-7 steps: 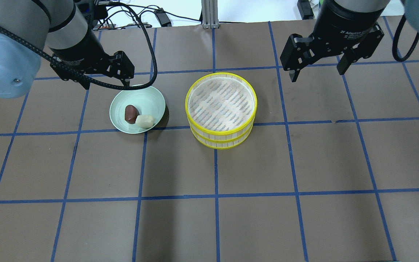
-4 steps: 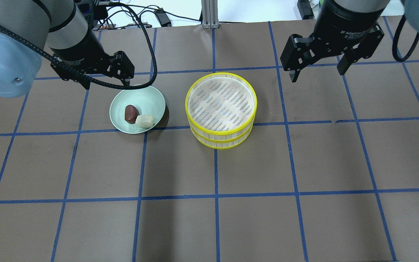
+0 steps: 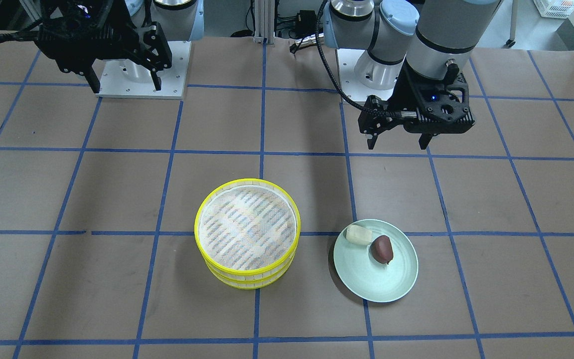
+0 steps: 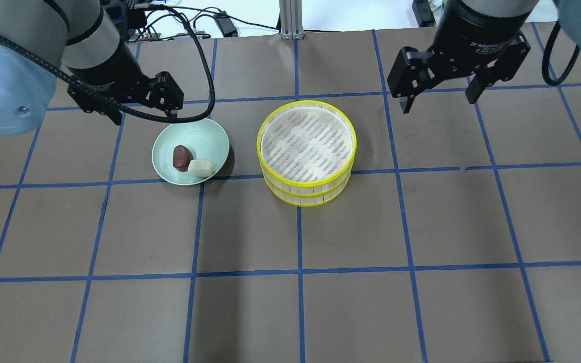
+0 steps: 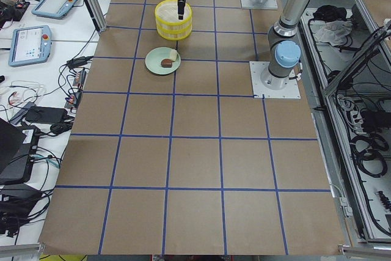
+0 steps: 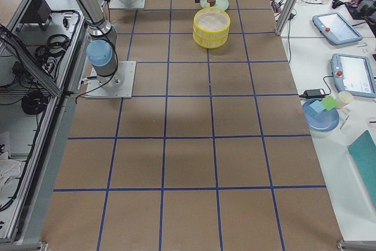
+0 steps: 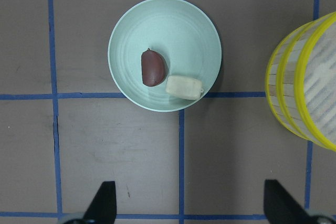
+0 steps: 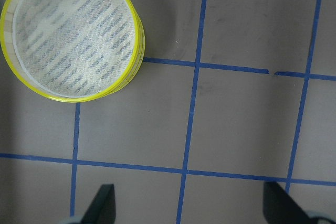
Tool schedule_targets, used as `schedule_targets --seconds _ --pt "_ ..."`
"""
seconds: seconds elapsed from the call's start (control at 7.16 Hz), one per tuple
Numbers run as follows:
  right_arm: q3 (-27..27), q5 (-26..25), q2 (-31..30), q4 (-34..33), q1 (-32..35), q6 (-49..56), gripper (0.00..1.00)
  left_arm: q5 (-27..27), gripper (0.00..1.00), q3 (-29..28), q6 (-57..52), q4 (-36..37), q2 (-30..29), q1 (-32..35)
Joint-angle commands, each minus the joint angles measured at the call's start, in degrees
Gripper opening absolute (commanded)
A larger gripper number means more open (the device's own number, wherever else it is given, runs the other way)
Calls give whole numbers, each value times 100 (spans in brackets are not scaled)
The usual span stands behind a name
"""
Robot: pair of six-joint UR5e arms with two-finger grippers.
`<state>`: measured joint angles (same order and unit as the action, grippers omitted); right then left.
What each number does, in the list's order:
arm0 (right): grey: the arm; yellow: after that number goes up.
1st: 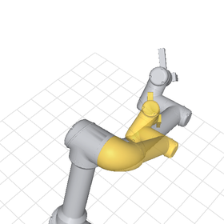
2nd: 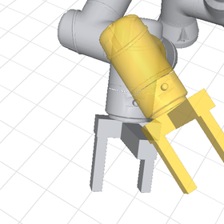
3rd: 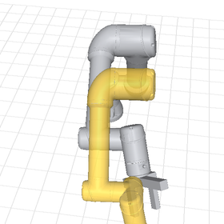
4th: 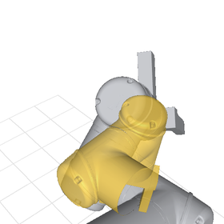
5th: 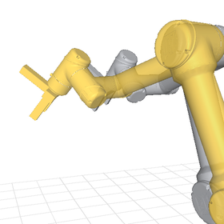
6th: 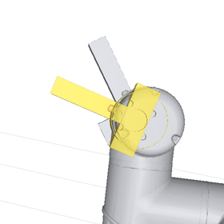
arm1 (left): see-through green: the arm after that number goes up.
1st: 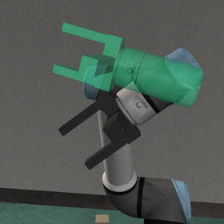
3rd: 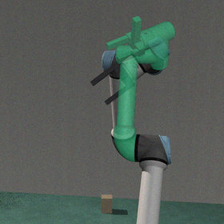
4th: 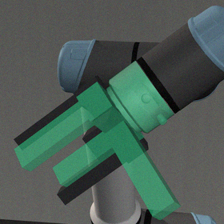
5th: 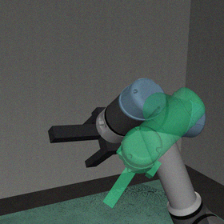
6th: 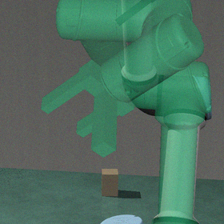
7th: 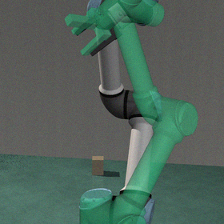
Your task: Place buns in different layers of steamer
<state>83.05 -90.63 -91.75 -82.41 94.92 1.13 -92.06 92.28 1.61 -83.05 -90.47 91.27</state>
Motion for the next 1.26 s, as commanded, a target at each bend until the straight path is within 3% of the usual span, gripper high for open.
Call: schedule_targets --seconds 0.0,0.14,0.28,0.56,0.84,0.98,1.12 --pt "0 10 104 -3 9 -43 100 21 100 0 -3 -1 -6 -4" --pt "0 62 444 -11 27 -69 100 13 100 0 6 -18 -6 5" --pt "0 71 787 -438 105 -643 100 30 100 18 15 -10 3 5" --pt "44 142 2075 -1658 404 -868 100 57 100 9 -73 16 29 -4" --pt "419 151 2468 -2295 501 -1044 96 48 100 -26 -64 -19 -6 -30" --pt "831 116 2556 -3036 519 -1105 96 13 100 -26 -64 7 -6 -30" --pt "966 98 2670 -3192 510 -1123 94 57 100 -26 -64 25 -40 -126"
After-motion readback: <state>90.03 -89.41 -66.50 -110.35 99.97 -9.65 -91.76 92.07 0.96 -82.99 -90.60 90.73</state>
